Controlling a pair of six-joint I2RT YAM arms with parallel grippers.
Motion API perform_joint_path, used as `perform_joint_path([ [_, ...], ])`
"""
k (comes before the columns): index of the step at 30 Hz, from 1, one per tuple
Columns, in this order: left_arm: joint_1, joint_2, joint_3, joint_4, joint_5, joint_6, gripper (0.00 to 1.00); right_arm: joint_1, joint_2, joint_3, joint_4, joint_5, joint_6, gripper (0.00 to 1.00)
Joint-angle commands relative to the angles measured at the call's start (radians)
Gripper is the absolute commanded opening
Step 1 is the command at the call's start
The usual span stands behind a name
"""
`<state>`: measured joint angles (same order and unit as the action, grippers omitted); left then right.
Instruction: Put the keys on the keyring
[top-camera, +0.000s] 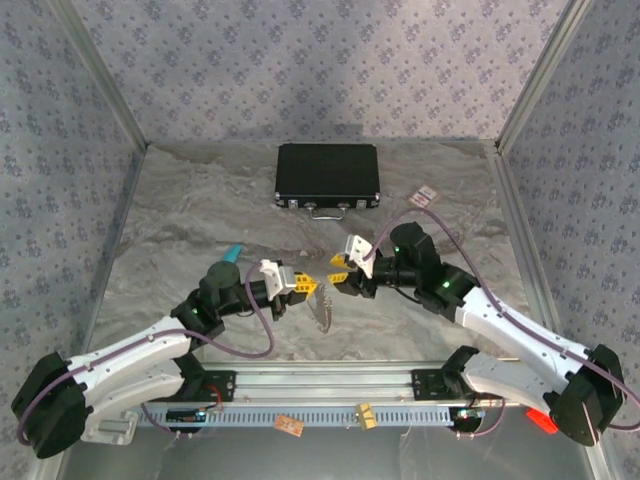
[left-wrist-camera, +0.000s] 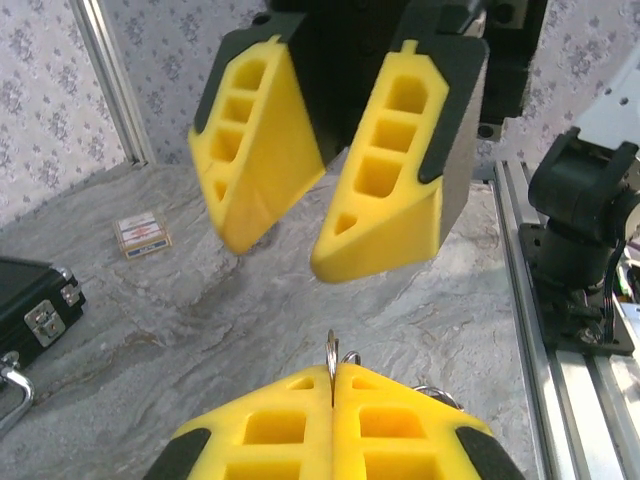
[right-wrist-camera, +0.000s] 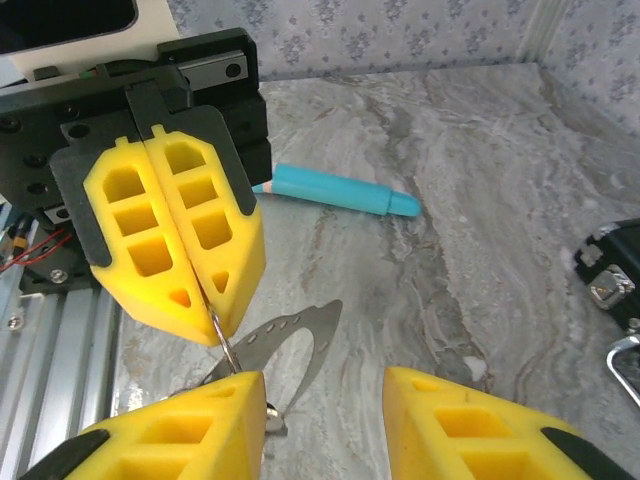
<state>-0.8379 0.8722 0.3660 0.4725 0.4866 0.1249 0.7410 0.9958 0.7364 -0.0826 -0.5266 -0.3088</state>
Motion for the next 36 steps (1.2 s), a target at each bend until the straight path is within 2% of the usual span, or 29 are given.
perform_joint_path([
  [1, -0.014, -0.016, 0.032, 0.038, 0.033, 0.077, 0.0, 0.013, 0.021, 0.003, 0.032, -0.043, 0.026, 0.36],
  [8, -0.021, -0.009, 0.041, 0.021, 0.015, 0.079, 0.0, 0.017, 0.055, 0.011, -0.001, -0.112, 0.002, 0.32],
  [17, -0.023, -0.002, 0.046, 0.007, 0.006, 0.077, 0.0, -0.032, -0.017, -0.038, 0.019, -0.039, 0.007, 0.3],
  [22, -0.025, 0.007, 0.049, 0.012, 0.012, 0.075, 0.0, -0.017, 0.005, -0.02, -0.012, -0.134, 0.002, 0.32],
  [26, -0.027, 0.015, 0.052, 0.012, 0.015, 0.076, 0.0, 0.012, 0.037, 0.004, -0.02, -0.141, -0.012, 0.31],
  [32, -0.029, 0.02, 0.053, 0.015, 0.016, 0.076, 0.0, 0.015, 0.062, 0.012, -0.01, -0.145, -0.01, 0.27],
  [36, -0.031, 0.024, 0.051, 0.022, 0.024, 0.076, 0.0, 0.018, 0.082, 0.024, -0.018, -0.138, -0.01, 0.2],
])
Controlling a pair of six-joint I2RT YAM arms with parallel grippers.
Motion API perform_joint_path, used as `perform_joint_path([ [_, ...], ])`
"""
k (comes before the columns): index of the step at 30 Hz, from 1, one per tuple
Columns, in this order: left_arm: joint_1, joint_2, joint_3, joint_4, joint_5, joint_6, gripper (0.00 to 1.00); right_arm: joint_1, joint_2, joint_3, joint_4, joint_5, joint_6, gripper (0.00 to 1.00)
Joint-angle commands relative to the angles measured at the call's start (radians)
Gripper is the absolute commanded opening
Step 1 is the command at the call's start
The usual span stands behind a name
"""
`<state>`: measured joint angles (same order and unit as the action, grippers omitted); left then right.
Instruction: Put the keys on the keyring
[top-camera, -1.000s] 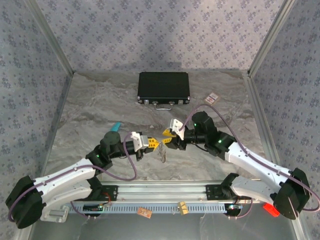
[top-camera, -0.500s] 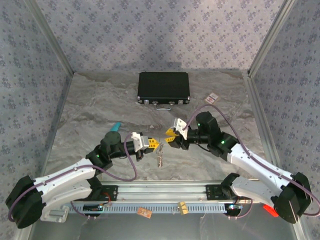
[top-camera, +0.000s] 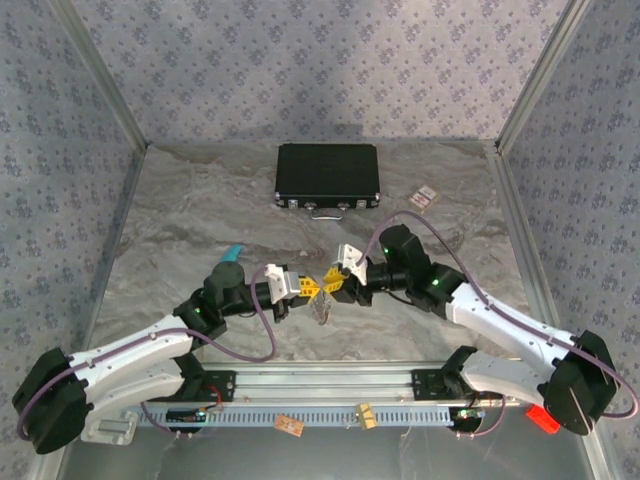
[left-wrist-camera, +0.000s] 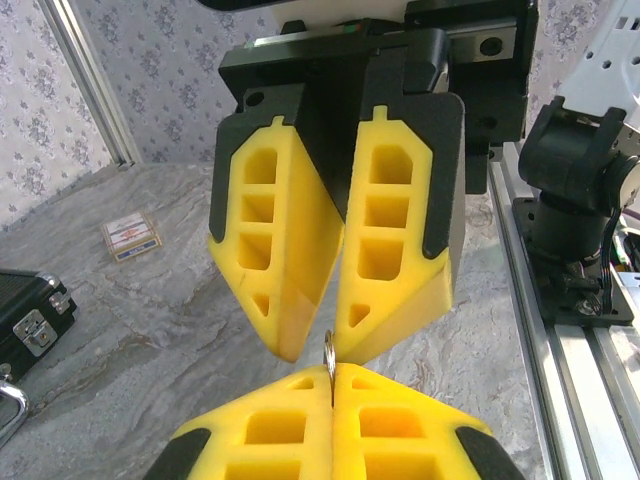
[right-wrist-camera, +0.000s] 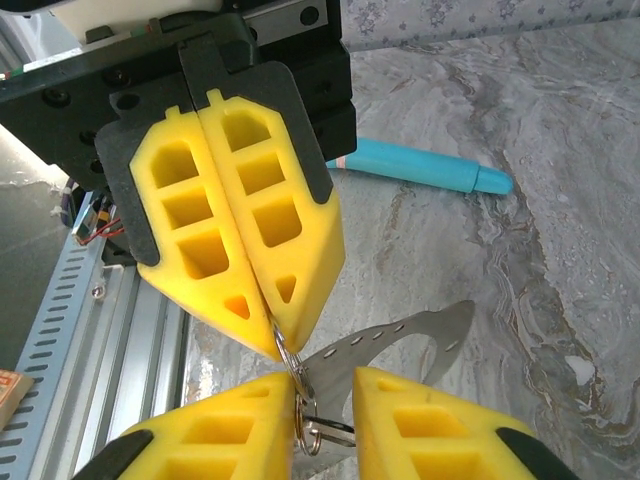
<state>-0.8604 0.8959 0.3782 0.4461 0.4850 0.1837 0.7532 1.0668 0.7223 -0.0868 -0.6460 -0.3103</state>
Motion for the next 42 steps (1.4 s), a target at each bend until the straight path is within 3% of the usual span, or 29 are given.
perform_joint_path([
  [1, -0.01, 0.0, 0.039, 0.048, 0.027, 0.017, 0.0, 0.008, 0.015, 0.039, -0.009, -0.019, -0.006, 0.19],
  [7, -0.01, 0.0, 0.037, 0.052, 0.029, 0.017, 0.0, 0.014, 0.035, 0.053, -0.001, -0.035, -0.001, 0.16],
  [10, -0.01, 0.0, 0.036, 0.053, 0.025, 0.016, 0.0, 0.014, 0.043, 0.063, -0.02, -0.041, -0.009, 0.0],
  [13, -0.011, -0.006, 0.041, 0.022, -0.019, 0.013, 0.0, 0.016, 0.039, 0.092, -0.088, -0.016, -0.042, 0.0],
  [16, -0.011, -0.009, 0.063, -0.071, -0.096, 0.024, 0.17, 0.026, 0.04, 0.152, -0.228, 0.053, -0.115, 0.0],
  [19, -0.01, -0.009, 0.09, -0.17, -0.127, 0.049, 0.25, 0.044, 0.059, 0.233, -0.381, 0.147, -0.201, 0.0],
  [28, -0.011, 0.012, 0.126, -0.24, -0.128, 0.068, 0.23, 0.131, 0.18, 0.441, -0.668, 0.397, -0.325, 0.0],
  [42, -0.011, 0.021, 0.111, -0.186, -0.097, 0.055, 0.19, 0.17, 0.224, 0.499, -0.612, 0.331, -0.311, 0.0],
])
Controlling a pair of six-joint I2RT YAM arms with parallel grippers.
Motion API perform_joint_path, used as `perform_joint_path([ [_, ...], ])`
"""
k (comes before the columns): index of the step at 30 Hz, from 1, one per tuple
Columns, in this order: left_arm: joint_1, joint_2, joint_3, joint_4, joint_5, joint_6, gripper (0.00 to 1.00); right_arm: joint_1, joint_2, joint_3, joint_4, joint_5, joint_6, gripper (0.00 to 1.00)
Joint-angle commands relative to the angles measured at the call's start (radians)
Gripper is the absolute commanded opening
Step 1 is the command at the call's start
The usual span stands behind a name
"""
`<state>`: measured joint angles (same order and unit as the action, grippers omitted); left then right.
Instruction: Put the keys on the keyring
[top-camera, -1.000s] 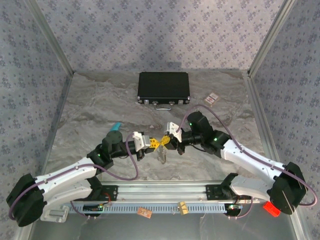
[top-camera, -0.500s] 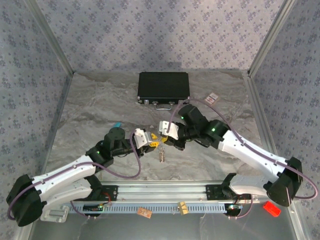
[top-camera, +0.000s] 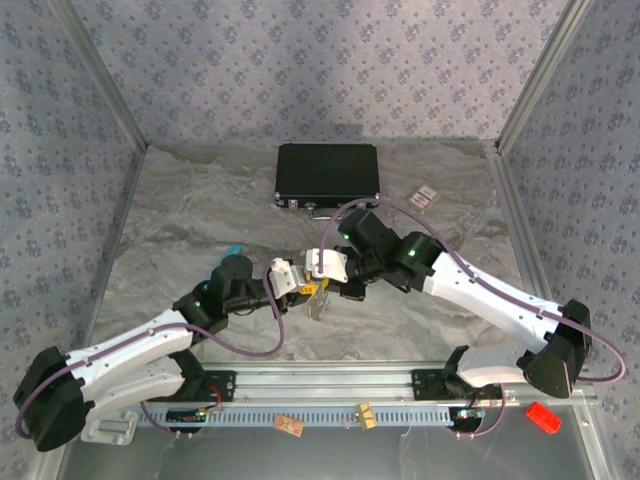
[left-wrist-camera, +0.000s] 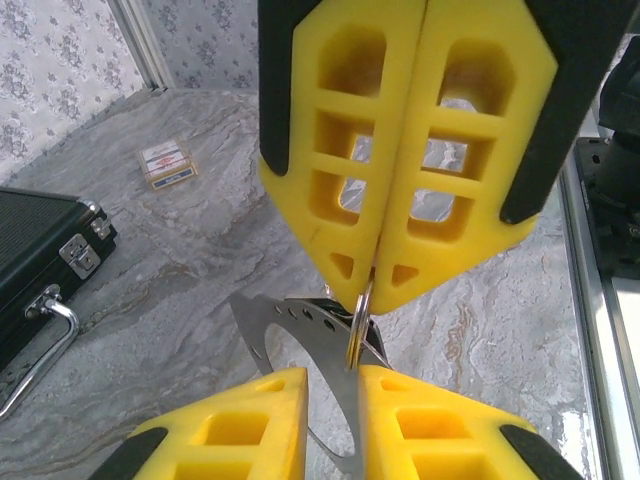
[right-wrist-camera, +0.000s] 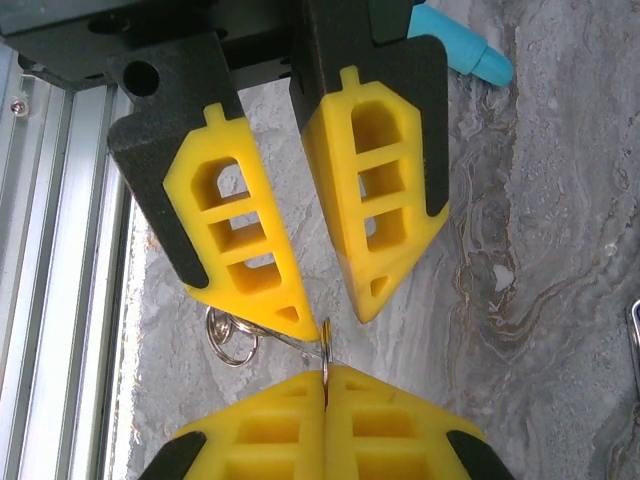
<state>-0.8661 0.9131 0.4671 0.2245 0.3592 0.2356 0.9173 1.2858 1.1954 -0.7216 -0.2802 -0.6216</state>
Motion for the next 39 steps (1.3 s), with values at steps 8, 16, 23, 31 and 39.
perform_joint_path([
  [8, -0.005, -0.006, 0.006, 0.072, 0.045, -0.015, 0.17, 0.007, 0.001, 0.006, 0.025, -0.017, 0.0, 0.0],
  [16, -0.005, 0.016, 0.009, 0.127, 0.079, -0.039, 0.0, -0.007, -0.03, -0.052, 0.085, -0.088, 0.014, 0.0],
  [23, -0.003, 0.028, -0.075, 0.316, 0.093, -0.136, 0.0, -0.208, -0.226, -0.318, 0.438, -0.352, 0.217, 0.42],
  [31, -0.003, 0.047, -0.13, 0.478, 0.095, -0.192, 0.0, -0.208, -0.239, -0.411, 0.557, -0.381, 0.305, 0.42],
  [39, -0.003, 0.054, -0.136, 0.509, 0.106, -0.215, 0.0, -0.201, -0.207, -0.426, 0.594, -0.396, 0.311, 0.32],
])
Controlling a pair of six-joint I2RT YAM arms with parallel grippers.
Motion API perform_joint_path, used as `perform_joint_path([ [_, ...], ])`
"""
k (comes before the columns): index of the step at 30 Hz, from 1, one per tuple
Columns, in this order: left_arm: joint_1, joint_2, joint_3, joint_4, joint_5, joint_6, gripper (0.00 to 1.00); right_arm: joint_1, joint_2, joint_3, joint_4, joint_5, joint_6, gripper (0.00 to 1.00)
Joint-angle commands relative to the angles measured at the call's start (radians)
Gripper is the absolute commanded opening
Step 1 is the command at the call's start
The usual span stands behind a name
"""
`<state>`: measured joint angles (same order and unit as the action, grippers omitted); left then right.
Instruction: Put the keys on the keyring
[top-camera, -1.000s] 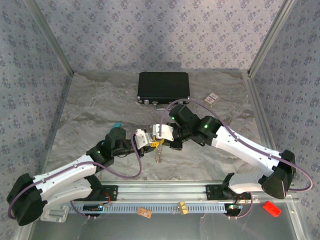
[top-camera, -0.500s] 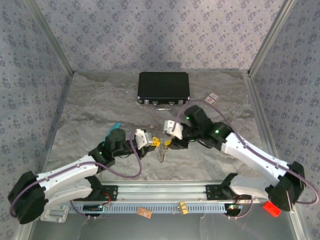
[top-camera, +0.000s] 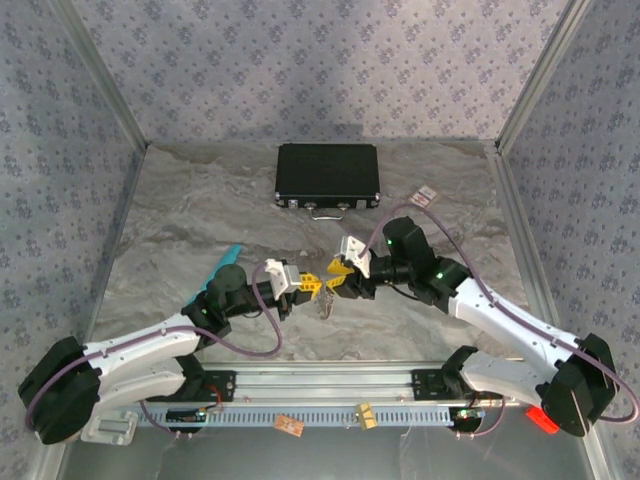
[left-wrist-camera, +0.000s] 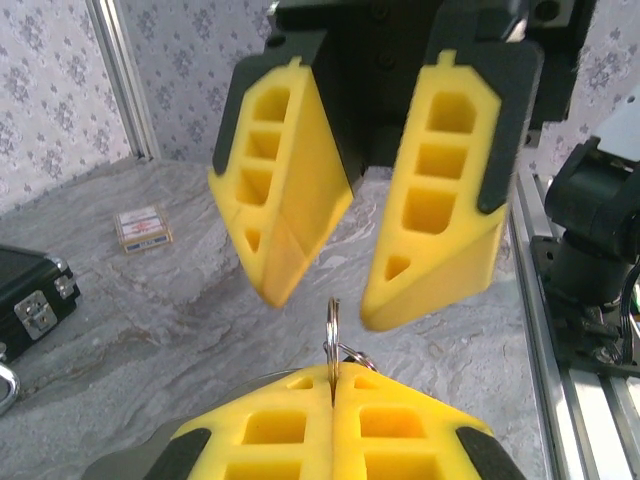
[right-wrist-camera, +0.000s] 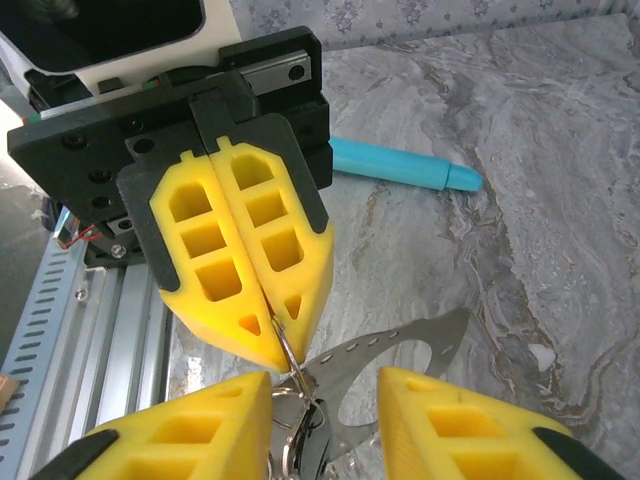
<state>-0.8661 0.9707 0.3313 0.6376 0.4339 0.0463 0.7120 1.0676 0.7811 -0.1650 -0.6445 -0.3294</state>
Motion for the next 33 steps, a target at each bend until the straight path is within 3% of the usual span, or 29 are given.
perform_joint_path([
  [1, -0.004, -0.004, -0.001, 0.098, 0.031, -0.026, 0.0, 0.005, 0.015, -0.011, 0.041, -0.035, 0.02, 0.3],
  [10, -0.003, -0.002, 0.0, 0.093, 0.017, -0.036, 0.0, 0.008, 0.053, 0.003, 0.066, -0.082, 0.023, 0.02],
  [11, -0.004, -0.004, 0.004, 0.077, 0.0, -0.034, 0.04, 0.009, 0.055, 0.012, 0.053, -0.087, 0.012, 0.0],
  [13, -0.003, -0.008, 0.025, 0.007, -0.03, -0.015, 0.18, 0.01, 0.057, 0.034, -0.001, -0.073, -0.026, 0.0],
  [17, -0.003, -0.012, 0.084, -0.158, -0.04, 0.055, 0.21, 0.033, 0.084, 0.138, -0.215, 0.029, -0.163, 0.0],
  [22, -0.003, 0.003, 0.127, -0.249, -0.016, 0.102, 0.13, 0.062, 0.118, 0.23, -0.376, 0.118, -0.27, 0.0],
  [27, -0.003, 0.01, 0.133, -0.248, 0.002, 0.108, 0.0, 0.086, 0.13, 0.274, -0.418, 0.127, -0.295, 0.0],
  [29, -0.004, 0.008, 0.135, -0.25, 0.009, 0.107, 0.0, 0.086, 0.123, 0.27, -0.402, 0.105, -0.284, 0.0],
  [33, -0.003, -0.008, 0.109, -0.184, 0.022, 0.077, 0.0, 0.052, 0.059, 0.178, -0.263, 0.068, -0.202, 0.28],
])
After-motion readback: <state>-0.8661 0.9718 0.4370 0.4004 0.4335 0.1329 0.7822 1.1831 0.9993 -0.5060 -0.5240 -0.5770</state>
